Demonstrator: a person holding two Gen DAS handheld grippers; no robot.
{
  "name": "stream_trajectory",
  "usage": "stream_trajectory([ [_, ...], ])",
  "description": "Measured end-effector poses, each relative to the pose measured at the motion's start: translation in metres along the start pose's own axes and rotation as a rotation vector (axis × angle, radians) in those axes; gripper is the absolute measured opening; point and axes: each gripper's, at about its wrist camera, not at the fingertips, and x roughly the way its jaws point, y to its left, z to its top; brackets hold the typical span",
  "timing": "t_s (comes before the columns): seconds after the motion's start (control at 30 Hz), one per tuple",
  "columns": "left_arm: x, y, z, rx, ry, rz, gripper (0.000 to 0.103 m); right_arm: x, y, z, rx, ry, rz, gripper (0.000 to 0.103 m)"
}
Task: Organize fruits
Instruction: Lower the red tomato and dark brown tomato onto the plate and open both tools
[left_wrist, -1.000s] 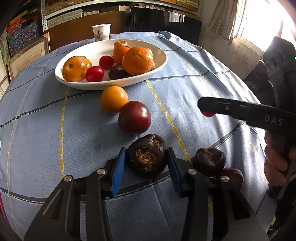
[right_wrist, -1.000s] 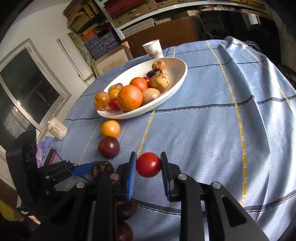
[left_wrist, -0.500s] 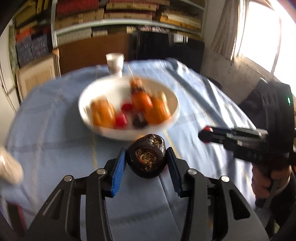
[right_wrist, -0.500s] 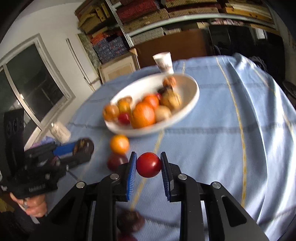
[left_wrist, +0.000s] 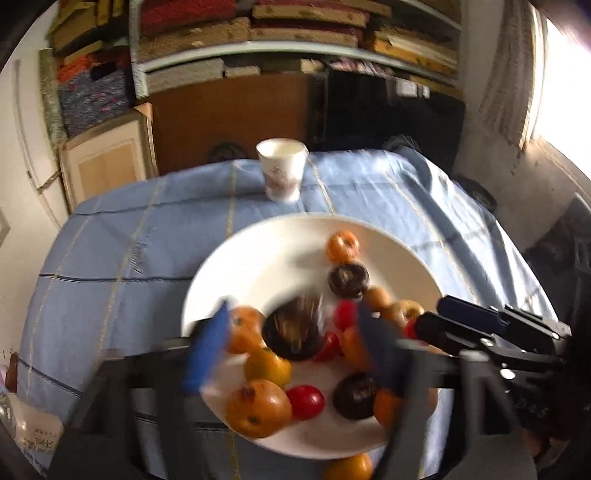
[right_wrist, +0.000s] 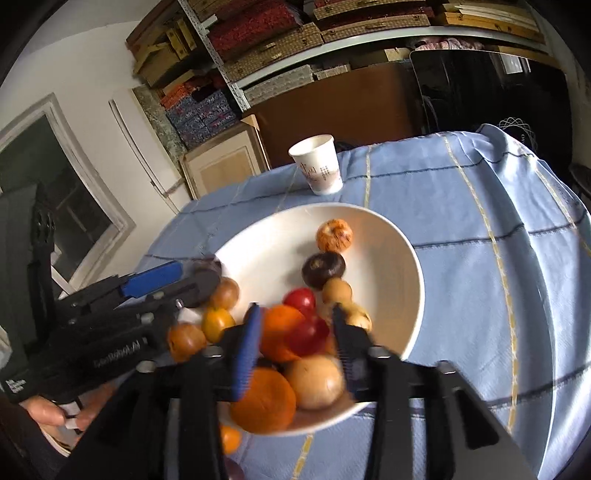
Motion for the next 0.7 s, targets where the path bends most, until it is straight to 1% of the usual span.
stream_trajectory([
  [0.03,-0.008,0.003,0.002,-0.015,-0.033,0.003,0.087,-0.009,0.003,0.002,-0.001,-0.023,0.022,0.043],
  [0.07,-0.024,0.008,0.004,-0.030,-0.080,0.006,0.090,-0.018,0.005,0.002,-0.006,-0.041,0.035,0.043],
  [0.13,-0.046,0.013,0.003,-0.046,-0.111,0.004,0.095,-0.038,0.012,-0.002,-0.029,-0.075,0.047,0.044],
  [0.2,-0.066,0.018,-0.005,-0.070,-0.132,-0.003,0.096,-0.051,0.016,-0.011,-0.049,-0.097,0.043,0.051],
  [0.23,-0.073,0.020,-0.009,-0.079,-0.133,0.001,0.098,-0.058,0.017,-0.022,-0.065,-0.107,0.035,0.055],
  [0.27,-0.082,0.023,-0.020,-0.093,-0.130,0.008,0.098,-0.062,0.018,-0.030,-0.078,-0.108,0.026,0.058],
  [0.33,-0.092,0.026,-0.044,-0.114,-0.113,0.007,0.098,-0.066,0.016,-0.052,-0.106,-0.095,-0.011,0.059],
  [0.43,-0.098,0.030,-0.085,-0.149,-0.084,-0.002,0.098,-0.064,0.012,-0.082,-0.146,-0.015,-0.013,0.059],
  [0.5,-0.097,0.034,-0.117,-0.194,-0.059,-0.002,0.098,-0.065,0.007,-0.106,-0.134,0.037,0.004,0.060],
  [0.57,-0.089,0.039,-0.144,-0.222,-0.014,0.010,0.098,-0.068,0.003,-0.129,-0.107,0.097,-0.004,0.060],
  [0.63,-0.084,0.044,-0.160,-0.242,0.041,0.023,0.098,-0.081,0.004,-0.146,-0.104,0.103,0.013,0.060],
  [0.7,-0.085,0.049,-0.171,-0.269,0.061,0.001,0.098,-0.097,0.010,-0.158,-0.111,0.082,0.021,0.060],
])
